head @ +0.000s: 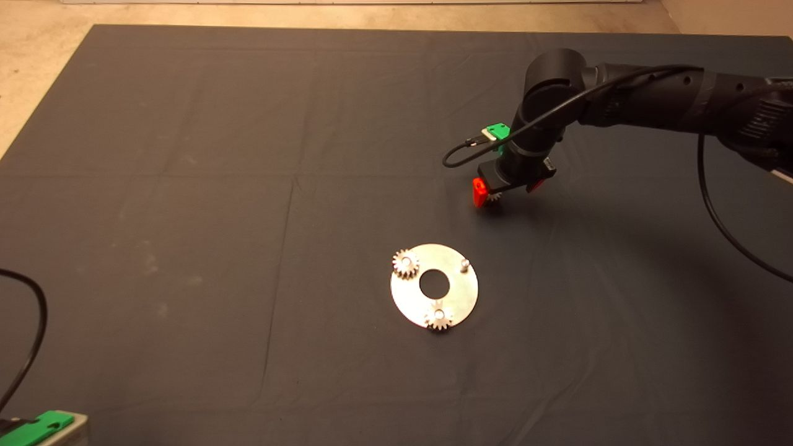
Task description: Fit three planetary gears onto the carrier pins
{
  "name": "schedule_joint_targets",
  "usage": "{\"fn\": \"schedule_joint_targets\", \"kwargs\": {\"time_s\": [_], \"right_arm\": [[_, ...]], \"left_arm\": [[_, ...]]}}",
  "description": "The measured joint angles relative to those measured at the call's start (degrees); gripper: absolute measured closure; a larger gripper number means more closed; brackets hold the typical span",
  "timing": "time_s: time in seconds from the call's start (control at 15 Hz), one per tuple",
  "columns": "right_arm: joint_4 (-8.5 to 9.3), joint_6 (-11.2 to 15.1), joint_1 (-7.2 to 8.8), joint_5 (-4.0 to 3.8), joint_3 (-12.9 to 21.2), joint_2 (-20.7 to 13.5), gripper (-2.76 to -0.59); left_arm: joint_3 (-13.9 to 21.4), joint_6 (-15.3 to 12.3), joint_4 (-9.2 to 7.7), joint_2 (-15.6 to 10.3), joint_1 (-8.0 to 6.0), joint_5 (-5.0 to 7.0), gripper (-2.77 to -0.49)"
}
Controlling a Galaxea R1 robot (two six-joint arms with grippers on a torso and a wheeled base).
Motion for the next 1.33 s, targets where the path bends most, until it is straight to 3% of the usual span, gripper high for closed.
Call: {"fn": "schedule_joint_targets", "kwargs": {"time_s": [0.33, 0.4, 0.53, 0.6, 0.67, 0.8, 1.0, 1.13, 1.33], "right_arm": [[0.89, 1.9, -0.48, 0.23, -0.2, -1.5, -2.62], [0.89, 2.0, -0.84, 0.80, -0.3, -1.7, -2.62], [0.96, 2.4, -2.32, 3.34, -0.4, -1.9, -2.62], [0.98, 2.6, -2.33, 4.46, -0.4, -1.9, -2.62], [1.07, 2.6, -2.40, 6.39, -0.5, -2.0, -2.62], [1.50, 2.6, -2.38, 8.35, -0.6, -2.0, -2.62], [2.29, 2.6, -2.16, 10.01, -1.0, -2.1, -2.62], [2.38, 2.6, -2.07, 10.62, -1.0, -2.1, -2.62], [2.93, 2.5, -1.88, 10.94, -2.2, -1.9, -2.62]], "left_arm": [[0.0, 0.0, 0.00, -0.1, 0.00, 0.00, -2.04], [0.0, 0.0, -0.02, -0.1, 0.00, 0.00, -2.04], [0.0, 0.0, -0.02, -0.1, 0.00, 0.00, -2.04], [0.0, 0.0, -0.02, -0.1, 0.00, -0.05, -2.04], [0.0, 0.0, -0.05, -0.2, 0.00, -0.05, -2.04], [0.0, 0.0, -0.05, -0.1, 0.00, -0.02, -2.04], [0.0, 0.0, -0.07, -0.1, 0.00, -0.02, -2.04], [0.0, 0.0, -0.07, -0.1, 0.00, -0.02, -2.04], [0.0, 0.0, -0.09, -0.1, 0.00, -0.02, -2.04]]}}
